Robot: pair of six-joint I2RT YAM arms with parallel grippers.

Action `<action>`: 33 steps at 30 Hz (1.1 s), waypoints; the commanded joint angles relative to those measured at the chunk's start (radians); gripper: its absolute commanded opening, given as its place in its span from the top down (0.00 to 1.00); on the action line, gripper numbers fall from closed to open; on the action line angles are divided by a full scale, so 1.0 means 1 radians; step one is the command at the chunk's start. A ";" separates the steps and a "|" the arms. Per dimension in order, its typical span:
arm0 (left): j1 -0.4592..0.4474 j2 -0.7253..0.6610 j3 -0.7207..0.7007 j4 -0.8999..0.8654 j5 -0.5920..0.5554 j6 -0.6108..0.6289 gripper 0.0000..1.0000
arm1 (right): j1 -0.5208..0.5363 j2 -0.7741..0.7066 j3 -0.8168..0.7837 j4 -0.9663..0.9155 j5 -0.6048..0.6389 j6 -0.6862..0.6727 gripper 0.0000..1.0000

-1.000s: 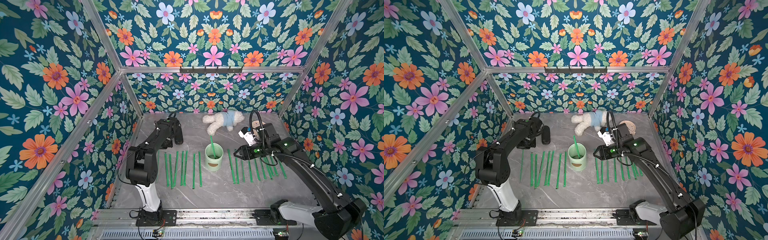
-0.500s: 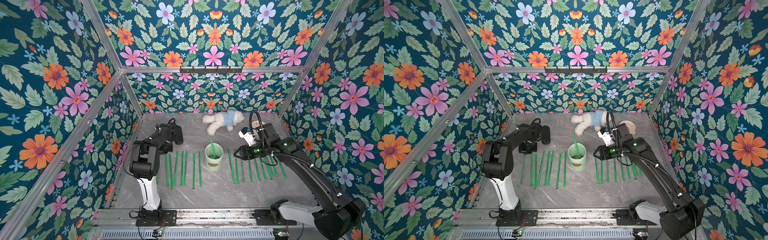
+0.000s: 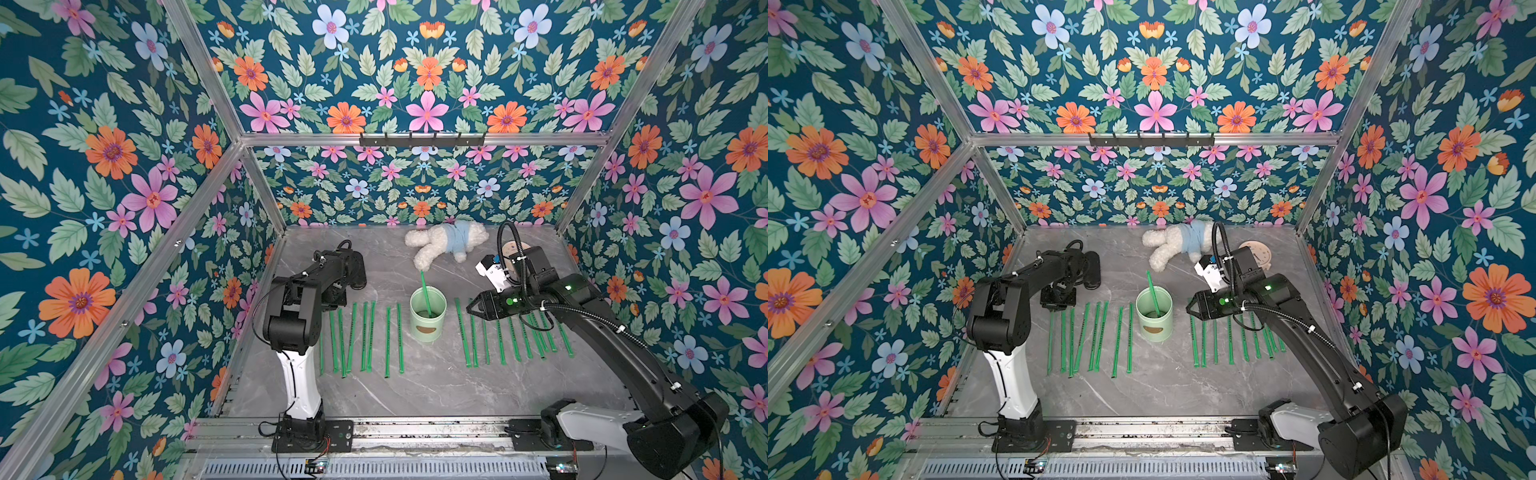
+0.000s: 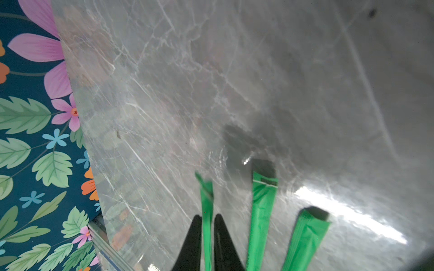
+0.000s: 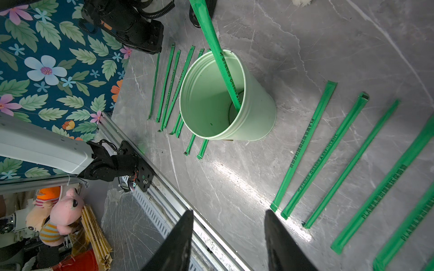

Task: Take the straws out of the storage container
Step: Place the straw at the center of the board, then pick up the straw from the container.

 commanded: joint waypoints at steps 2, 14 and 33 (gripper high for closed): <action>0.001 -0.004 -0.003 -0.006 -0.007 0.004 0.80 | 0.000 0.001 0.005 0.007 0.004 -0.009 0.50; -0.028 -0.222 0.068 -0.003 0.086 -0.027 0.75 | 0.000 0.006 0.004 0.009 0.004 -0.007 0.50; -0.453 -0.599 -0.115 0.473 0.280 -0.186 0.72 | -0.013 0.004 0.003 0.009 0.010 0.002 0.50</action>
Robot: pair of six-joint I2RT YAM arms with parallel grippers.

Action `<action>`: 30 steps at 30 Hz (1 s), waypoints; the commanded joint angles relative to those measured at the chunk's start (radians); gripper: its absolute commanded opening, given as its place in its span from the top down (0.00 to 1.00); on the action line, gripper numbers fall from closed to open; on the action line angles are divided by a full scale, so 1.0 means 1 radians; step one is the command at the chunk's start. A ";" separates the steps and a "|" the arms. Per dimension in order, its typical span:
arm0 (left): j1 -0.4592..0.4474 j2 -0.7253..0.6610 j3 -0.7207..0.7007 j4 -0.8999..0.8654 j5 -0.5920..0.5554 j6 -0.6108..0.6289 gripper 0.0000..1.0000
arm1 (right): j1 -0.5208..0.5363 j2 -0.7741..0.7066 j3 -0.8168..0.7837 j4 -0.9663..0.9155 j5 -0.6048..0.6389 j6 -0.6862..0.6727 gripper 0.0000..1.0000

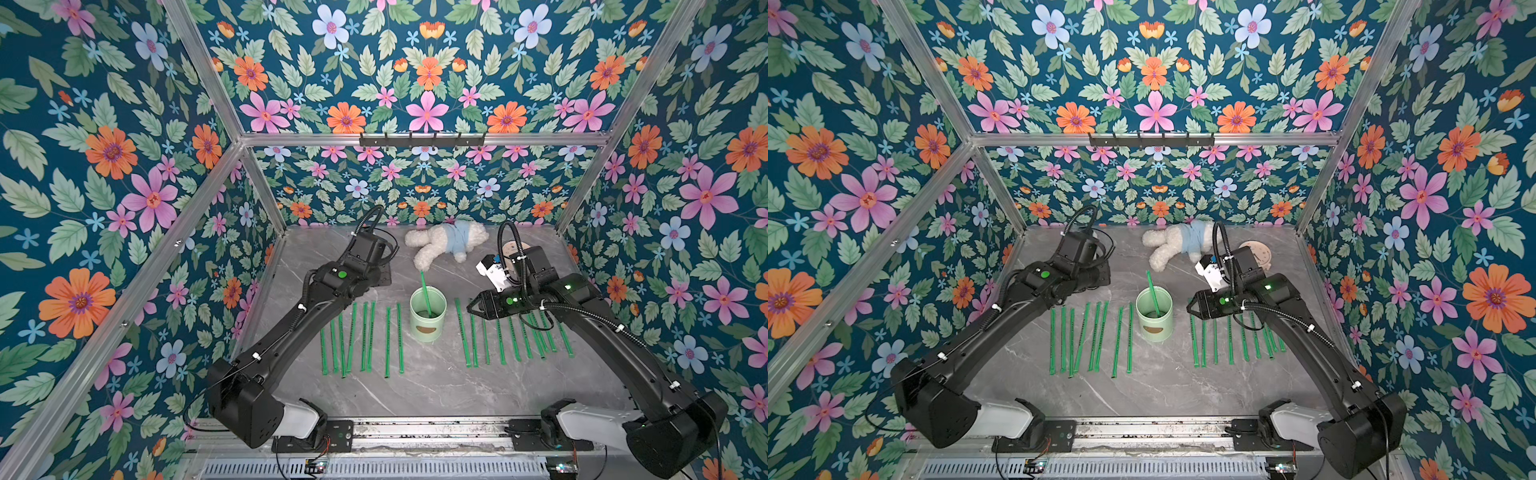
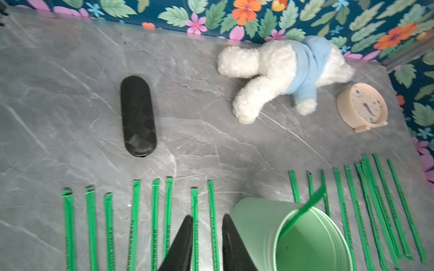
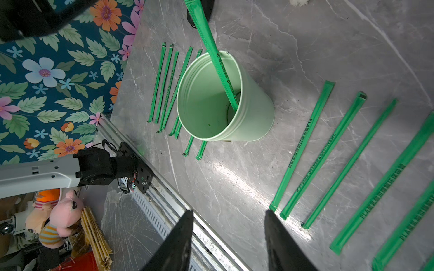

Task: Take the straws out of the storage container
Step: Pick up the straw from the container.

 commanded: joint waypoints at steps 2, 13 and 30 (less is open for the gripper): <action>-0.052 0.018 -0.030 0.123 -0.006 -0.055 0.68 | -0.004 0.002 0.002 0.006 0.011 0.001 0.50; -0.169 0.104 0.005 0.161 -0.045 -0.076 0.47 | -0.008 -0.002 -0.006 0.009 0.006 0.001 0.50; -0.200 0.224 0.062 0.159 -0.055 -0.080 0.46 | -0.008 -0.006 -0.013 0.013 0.003 0.001 0.49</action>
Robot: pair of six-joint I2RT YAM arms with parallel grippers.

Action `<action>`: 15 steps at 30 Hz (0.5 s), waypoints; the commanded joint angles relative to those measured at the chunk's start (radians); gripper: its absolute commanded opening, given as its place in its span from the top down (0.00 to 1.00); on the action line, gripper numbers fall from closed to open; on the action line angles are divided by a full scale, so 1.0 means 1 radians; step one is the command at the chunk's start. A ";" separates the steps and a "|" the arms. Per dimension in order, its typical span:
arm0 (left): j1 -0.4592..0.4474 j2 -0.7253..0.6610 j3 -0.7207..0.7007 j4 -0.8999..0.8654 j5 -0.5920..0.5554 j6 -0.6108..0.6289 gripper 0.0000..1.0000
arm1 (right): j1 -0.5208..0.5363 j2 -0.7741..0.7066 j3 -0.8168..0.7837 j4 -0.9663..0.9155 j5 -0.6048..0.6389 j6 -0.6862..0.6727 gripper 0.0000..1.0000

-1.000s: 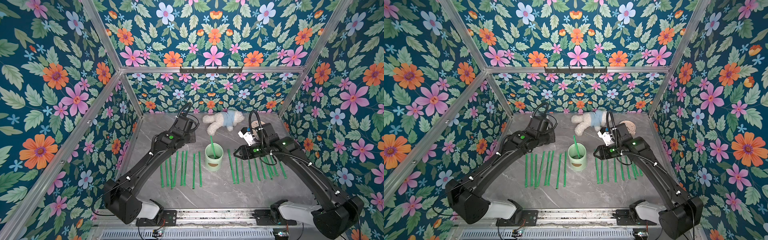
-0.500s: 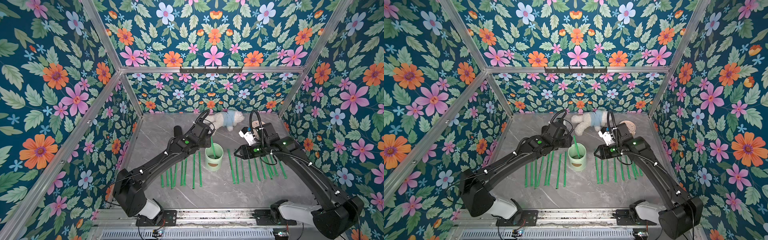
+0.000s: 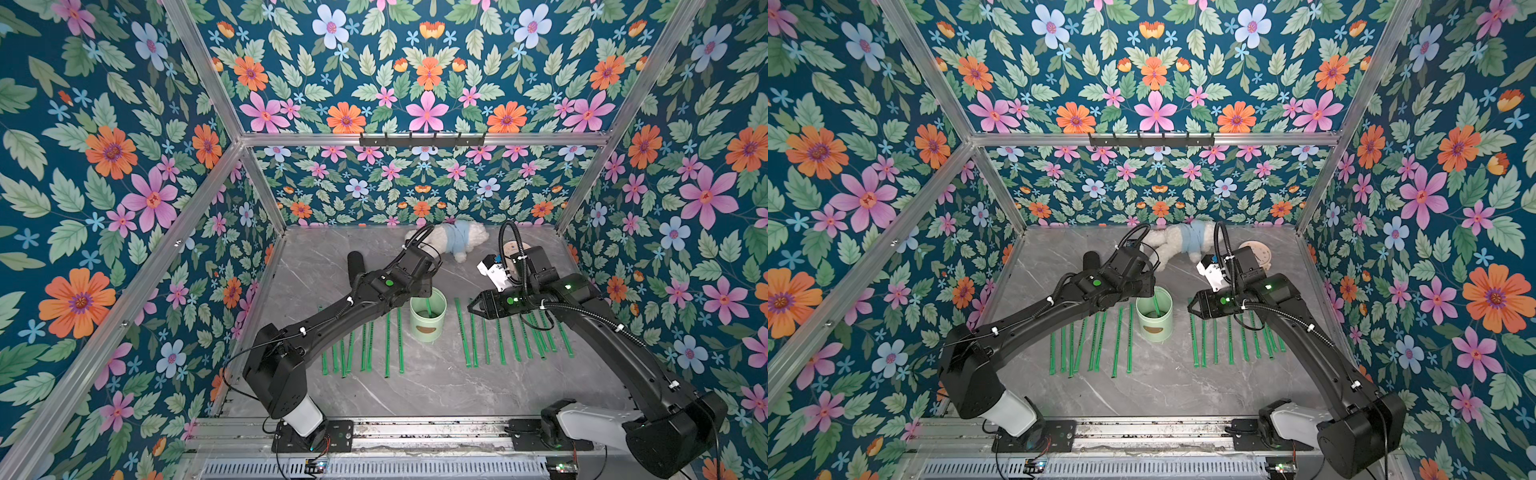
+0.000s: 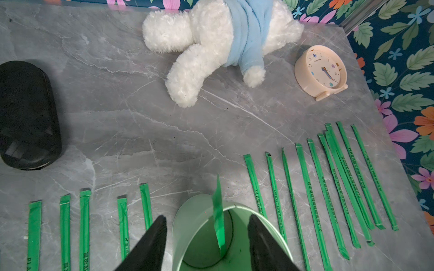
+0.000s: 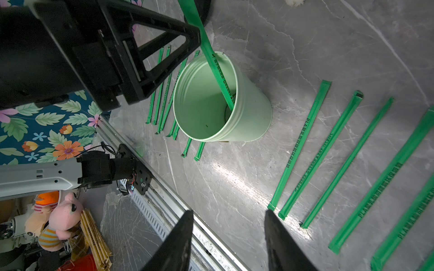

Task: Take the straws out of the storage container
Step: Pick up the straw from the container.

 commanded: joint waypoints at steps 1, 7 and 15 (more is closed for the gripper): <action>-0.002 0.016 0.016 0.011 -0.012 -0.011 0.48 | 0.000 -0.006 -0.006 0.009 0.003 0.001 0.49; -0.002 0.047 0.037 0.012 -0.004 -0.010 0.55 | -0.001 -0.006 -0.005 0.009 0.002 0.001 0.50; -0.002 0.075 0.051 0.014 -0.005 -0.006 0.68 | -0.003 -0.008 -0.006 0.009 0.001 0.001 0.50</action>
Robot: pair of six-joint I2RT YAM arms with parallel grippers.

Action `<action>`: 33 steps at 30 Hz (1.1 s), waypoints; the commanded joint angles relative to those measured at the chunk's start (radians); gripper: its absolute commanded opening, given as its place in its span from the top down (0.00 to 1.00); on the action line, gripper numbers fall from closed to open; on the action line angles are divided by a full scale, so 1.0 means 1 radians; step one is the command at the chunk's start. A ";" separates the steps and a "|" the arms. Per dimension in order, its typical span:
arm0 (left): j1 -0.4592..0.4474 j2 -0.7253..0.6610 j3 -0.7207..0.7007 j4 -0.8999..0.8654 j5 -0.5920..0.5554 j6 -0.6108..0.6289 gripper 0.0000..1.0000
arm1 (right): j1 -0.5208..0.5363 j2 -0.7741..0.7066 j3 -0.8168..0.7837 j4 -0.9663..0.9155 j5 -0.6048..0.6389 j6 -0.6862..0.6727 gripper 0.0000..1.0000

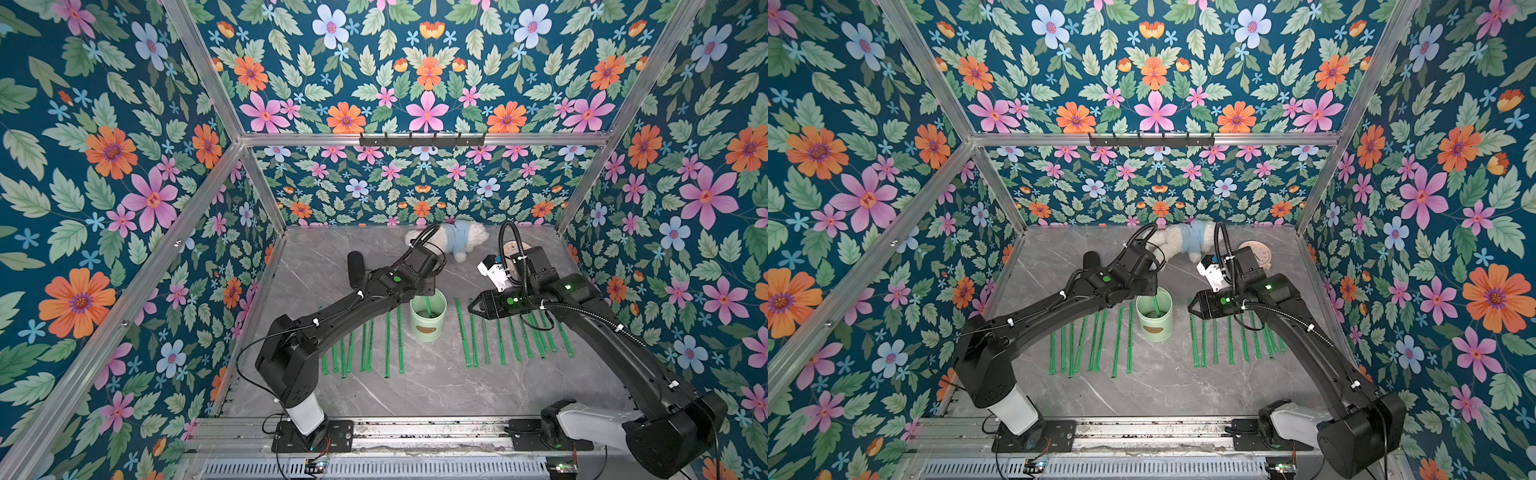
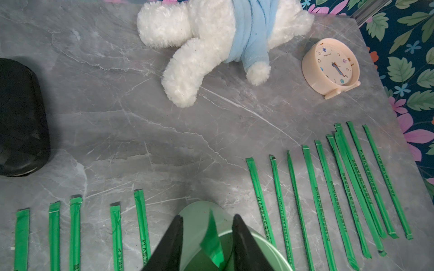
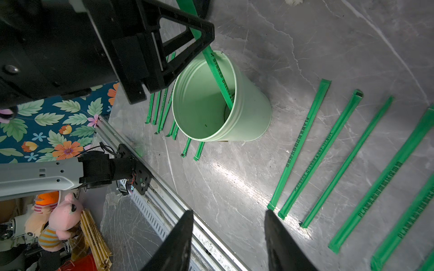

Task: Take the straws out of the storage container
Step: Pick up the straw from the container.

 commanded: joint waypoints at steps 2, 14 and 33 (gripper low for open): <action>-0.002 0.006 0.009 0.017 -0.002 -0.006 0.71 | -0.001 -0.009 -0.004 0.008 0.001 0.001 0.49; -0.002 0.013 0.018 0.019 0.009 -0.002 0.87 | -0.002 -0.011 -0.006 0.009 0.000 0.001 0.49; -0.011 -0.011 0.070 -0.028 0.008 0.010 0.96 | -0.004 -0.018 -0.004 0.009 0.001 0.003 0.49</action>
